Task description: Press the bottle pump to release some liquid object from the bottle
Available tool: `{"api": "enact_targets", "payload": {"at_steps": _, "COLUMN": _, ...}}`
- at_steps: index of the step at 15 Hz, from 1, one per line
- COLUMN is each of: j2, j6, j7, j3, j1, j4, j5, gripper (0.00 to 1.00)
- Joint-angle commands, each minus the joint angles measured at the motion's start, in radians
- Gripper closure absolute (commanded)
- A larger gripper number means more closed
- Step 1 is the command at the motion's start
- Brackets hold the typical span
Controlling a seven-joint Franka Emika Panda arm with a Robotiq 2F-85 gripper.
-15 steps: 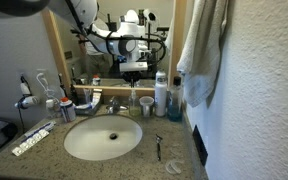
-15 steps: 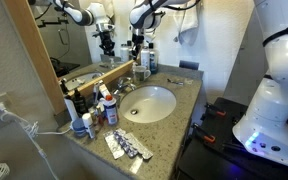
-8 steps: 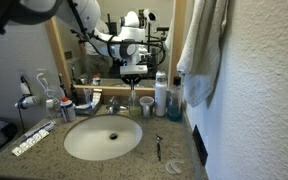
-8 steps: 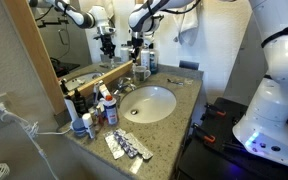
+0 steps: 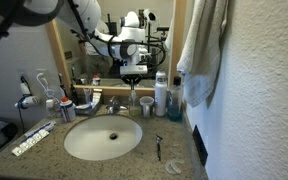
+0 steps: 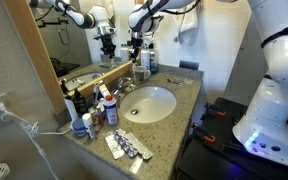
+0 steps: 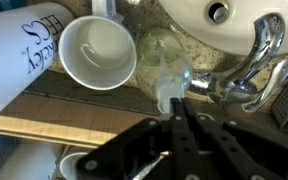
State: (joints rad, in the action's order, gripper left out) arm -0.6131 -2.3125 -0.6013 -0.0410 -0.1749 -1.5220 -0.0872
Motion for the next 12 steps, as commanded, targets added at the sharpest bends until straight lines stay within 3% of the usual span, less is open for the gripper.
{"api": "enact_targets", "payload": {"at_steps": 1, "j2": -0.014, "j6": -0.005, "j7": 0.018, "j3": -0.015, "j1": -0.014, "j4": 0.020, "j5": -0.006, "gripper": 0.93}}
{"api": "enact_targets", "payload": {"at_steps": 12, "j2": -0.013, "j6": -0.014, "j7": 0.018, "j3": -0.018, "j1": -0.014, "j4": -0.013, "j5": -0.007, "gripper": 0.93}}
